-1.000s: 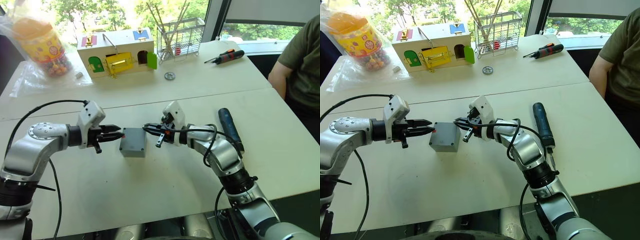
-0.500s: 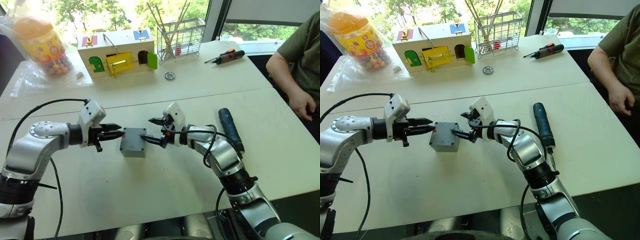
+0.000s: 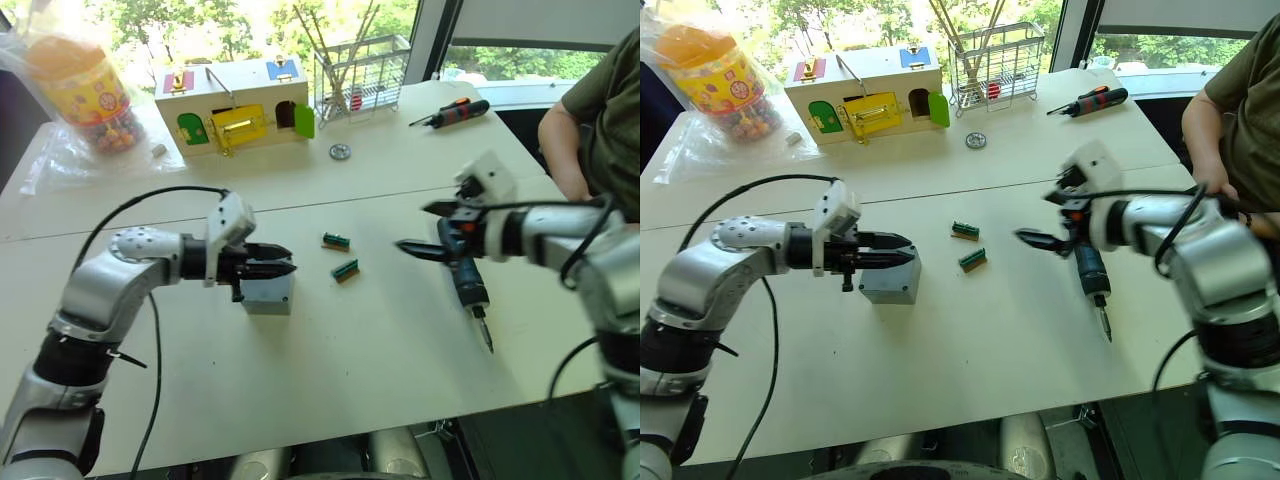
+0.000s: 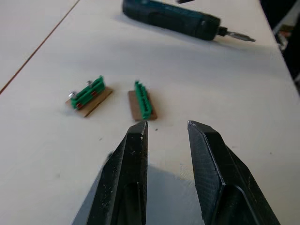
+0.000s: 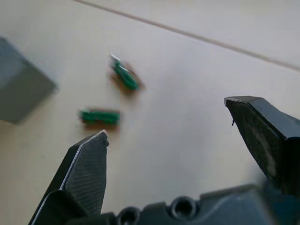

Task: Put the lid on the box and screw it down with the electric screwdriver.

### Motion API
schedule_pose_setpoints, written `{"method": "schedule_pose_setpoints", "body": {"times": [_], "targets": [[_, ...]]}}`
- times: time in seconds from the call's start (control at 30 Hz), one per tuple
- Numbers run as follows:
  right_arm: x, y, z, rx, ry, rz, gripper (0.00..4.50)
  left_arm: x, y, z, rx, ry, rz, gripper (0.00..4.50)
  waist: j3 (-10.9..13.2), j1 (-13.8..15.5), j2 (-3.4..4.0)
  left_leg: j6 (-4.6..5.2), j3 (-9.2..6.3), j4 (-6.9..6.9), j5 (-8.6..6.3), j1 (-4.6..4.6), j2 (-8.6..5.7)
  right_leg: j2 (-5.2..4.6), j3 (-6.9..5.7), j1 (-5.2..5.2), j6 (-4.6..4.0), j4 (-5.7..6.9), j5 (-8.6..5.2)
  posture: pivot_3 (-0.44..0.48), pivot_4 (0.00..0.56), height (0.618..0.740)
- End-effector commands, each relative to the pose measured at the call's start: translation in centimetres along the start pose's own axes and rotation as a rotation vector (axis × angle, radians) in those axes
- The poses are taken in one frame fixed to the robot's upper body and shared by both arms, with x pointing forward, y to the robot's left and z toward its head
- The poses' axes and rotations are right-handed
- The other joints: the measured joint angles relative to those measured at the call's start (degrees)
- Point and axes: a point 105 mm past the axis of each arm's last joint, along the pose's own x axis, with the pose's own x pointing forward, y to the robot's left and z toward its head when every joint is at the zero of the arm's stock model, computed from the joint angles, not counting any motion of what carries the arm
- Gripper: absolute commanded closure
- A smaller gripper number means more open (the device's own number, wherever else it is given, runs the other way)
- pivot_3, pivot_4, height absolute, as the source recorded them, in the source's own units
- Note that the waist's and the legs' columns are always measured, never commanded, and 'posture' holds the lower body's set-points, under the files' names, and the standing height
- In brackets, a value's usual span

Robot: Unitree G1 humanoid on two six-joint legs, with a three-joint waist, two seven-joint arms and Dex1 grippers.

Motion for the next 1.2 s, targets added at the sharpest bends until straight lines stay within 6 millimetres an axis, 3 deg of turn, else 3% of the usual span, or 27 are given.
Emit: {"method": "schedule_pose_setpoints", "body": {"times": [0.03, 0.2, 0.4, 0.57, 0.87, 0.97, 1.13, 1.2], "targets": [[-2.2, -1.3, -2.6, 0.117, 0.201, 0.012, 0.01, 0.9, -1.0, 1.9, 0.125, -0.035, -0.044, 3.17, 0.0, 0.1, 0.0, 0.02, 0.0, 0.0, -0.01, 0.0, 0.02, -0.01, -0.01, 0.01, 0.0, -0.02, 0.0, 0.0, 0.15, 0.74], [-2.5, -2.2, -4.5, 0.329, 0.316, 0.058, 0.01, 1.9, -1.8, 1.4, 0.171, -0.017, -0.07, 3.17, 0.0, -0.4, 0.0, 0.05, 0.17, -0.02, -0.03, 0.04, 0.09, -0.01, 0.15, 0.01, 0.0, -0.06, 0.0, 0.0, 0.15, 0.74], [-0.6, -2.2, -4.1, 0.457, 0.378, 0.104, 0.01, 2.6, -2.4, 0.8, 0.178, -0.018, -0.064, 3.17, 0.0, 0.0, -0.01, 0.05, 0.19, -0.01, -0.03, 0.02, 0.04, -0.01, 0.15, -0.01, 0.0, -0.09, 0.0, 0.0, 0.15, 0.74], [0.7, -1.5, -5.5, 0.463, 0.523, 0.103, 0.01, 3.2, -2.2, -0.4, 0.155, -0.001, -0.017, 3.17, 0.0, 0.5, -0.02, 0.05, 0.14, 0.04, -0.03, -0.02, 0.01, -0.02, 0.11, 0.0, 0.0, -0.1, 0.0, 0.0, 0.15, 0.74], [2.5, 0.2, -7.9, 0.404, 0.674, 0.145, 0.01, 4.0, -1.9, -0.7, 0.113, -0.042, 0.05, 3.17, 0.0, 0.4, -0.04, 0.05, 0.13, 0.07, -0.03, -0.03, 0.01, -0.01, 0.1, -0.01, 0.01, -0.08, 0.0, 0.0, 0.15, 0.74], [3.5, 0.2, -8.4, 0.355, 0.69, 0.144, 0.74, 4.4, -1.9, -0.7, 0.097, -0.061, 0.059, 3.17, -0.1, 0.2, -0.29, 0.05, 0.11, 0.1, -0.03, -0.02, 0.02, 0.0, 0.07, 0.04, 0.01, -0.08, 0.0, 0.0, 0.15, 0.74], [4.0, -0.4, -9.5, 0.313, 0.726, 0.136, 2.52, 4.7, -1.9, -0.6, 0.096, -0.07, 0.066, 3.17, -0.3, 0.0, -0.63, 0.05, 0.1, 0.13, -0.04, 0.03, 0.03, 0.01, 0.06, 0.1, 0.01, -0.09, 0.01, 0.0, 0.15, 0.74], [3.9, -0.7, -10.2, 0.306, 0.748, 0.136, 2.76, 4.8, -1.9, -0.6, 0.097, -0.072, 0.067, 3.17, -0.5, 0.0, -0.85, 0.05, 0.08, 0.12, -0.04, 0.04, 0.04, 0.02, 0.04, 0.11, 0.01, -0.09, 0.0, 0.0, 0.15, 0.74]]}}
